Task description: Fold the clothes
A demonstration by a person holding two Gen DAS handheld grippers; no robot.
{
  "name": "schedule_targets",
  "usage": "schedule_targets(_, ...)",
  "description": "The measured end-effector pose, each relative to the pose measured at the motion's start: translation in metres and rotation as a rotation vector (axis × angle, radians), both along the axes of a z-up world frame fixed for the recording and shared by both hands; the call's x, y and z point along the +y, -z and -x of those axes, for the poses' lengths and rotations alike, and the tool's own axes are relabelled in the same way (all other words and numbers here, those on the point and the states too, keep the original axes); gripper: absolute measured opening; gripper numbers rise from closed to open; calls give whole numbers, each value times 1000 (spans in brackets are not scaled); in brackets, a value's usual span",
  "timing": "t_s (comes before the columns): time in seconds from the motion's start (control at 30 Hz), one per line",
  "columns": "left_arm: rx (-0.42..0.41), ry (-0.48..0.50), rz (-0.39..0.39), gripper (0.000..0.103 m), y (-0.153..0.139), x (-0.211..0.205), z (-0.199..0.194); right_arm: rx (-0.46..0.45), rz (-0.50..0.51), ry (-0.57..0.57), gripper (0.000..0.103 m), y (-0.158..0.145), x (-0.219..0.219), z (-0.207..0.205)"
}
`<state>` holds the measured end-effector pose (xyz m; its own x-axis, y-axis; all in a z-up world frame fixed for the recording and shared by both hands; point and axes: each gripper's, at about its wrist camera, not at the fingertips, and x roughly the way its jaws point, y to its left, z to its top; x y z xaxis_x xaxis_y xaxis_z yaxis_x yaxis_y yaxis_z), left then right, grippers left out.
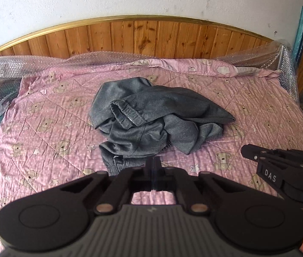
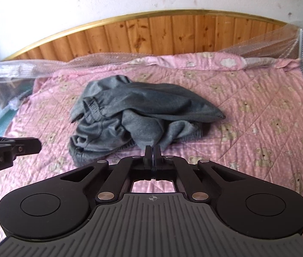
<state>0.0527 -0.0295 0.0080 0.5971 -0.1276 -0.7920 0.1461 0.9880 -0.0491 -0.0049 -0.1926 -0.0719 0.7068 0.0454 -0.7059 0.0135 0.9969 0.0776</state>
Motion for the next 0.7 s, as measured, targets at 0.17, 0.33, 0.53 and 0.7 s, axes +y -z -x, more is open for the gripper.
schedule_targets(0.17, 6, -31, 57, 102, 11, 35, -15, -23, 80, 36, 91, 4, 20, -7)
schedule_targets(0.33, 85, -91, 119, 102, 34, 57, -45, 31, 78, 60, 92, 20, 23, -15)
schedule_targets(0.53, 135, -141, 101, 102, 65, 61, -90, 118, 66, 49, 94, 53, 19, -46)
schedule_targets(0.7, 182, -243, 76, 102, 91, 70, -128, 54, 93, -80, 96, 56, 21, -87)
